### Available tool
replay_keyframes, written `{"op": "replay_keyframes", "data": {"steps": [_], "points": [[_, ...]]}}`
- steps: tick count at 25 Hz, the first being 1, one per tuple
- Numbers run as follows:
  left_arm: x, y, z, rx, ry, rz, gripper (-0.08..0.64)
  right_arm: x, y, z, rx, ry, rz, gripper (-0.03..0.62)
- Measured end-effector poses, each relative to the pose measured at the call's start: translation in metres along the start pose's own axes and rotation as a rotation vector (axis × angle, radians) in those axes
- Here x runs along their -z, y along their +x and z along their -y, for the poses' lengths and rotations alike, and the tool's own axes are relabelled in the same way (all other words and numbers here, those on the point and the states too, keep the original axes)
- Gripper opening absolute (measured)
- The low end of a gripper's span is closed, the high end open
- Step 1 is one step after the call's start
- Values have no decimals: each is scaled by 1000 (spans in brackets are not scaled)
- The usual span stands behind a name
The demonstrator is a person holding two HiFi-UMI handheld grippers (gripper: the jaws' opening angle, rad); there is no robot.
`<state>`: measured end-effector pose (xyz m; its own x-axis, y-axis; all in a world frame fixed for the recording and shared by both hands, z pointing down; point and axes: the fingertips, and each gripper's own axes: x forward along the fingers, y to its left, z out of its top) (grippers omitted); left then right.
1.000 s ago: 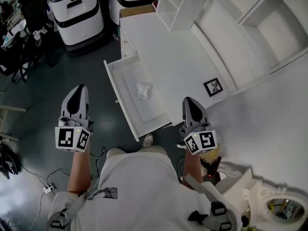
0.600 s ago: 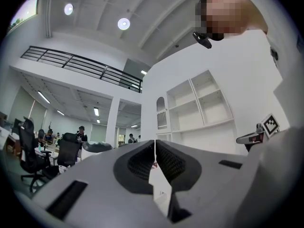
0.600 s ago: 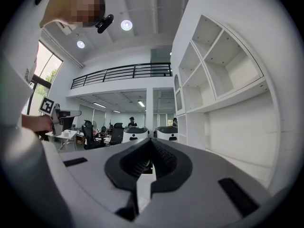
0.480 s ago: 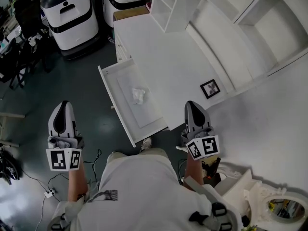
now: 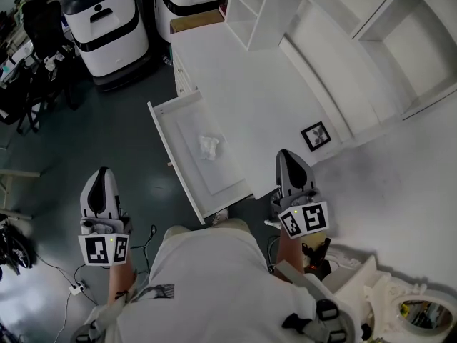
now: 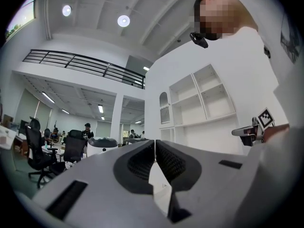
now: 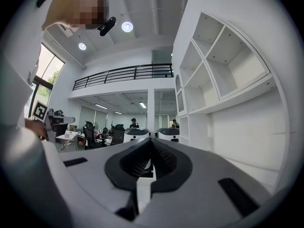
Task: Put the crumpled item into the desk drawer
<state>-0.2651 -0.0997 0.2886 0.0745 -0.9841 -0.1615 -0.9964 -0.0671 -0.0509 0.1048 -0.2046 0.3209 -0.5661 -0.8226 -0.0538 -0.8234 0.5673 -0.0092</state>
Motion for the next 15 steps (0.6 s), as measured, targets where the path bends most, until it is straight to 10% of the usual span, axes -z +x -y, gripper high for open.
{"op": "replay_keyframes", "data": {"steps": [15], "points": [[-7,8,-16,24,-14,6,23,-9,17,-29,-29,-5,-1,11]]}}
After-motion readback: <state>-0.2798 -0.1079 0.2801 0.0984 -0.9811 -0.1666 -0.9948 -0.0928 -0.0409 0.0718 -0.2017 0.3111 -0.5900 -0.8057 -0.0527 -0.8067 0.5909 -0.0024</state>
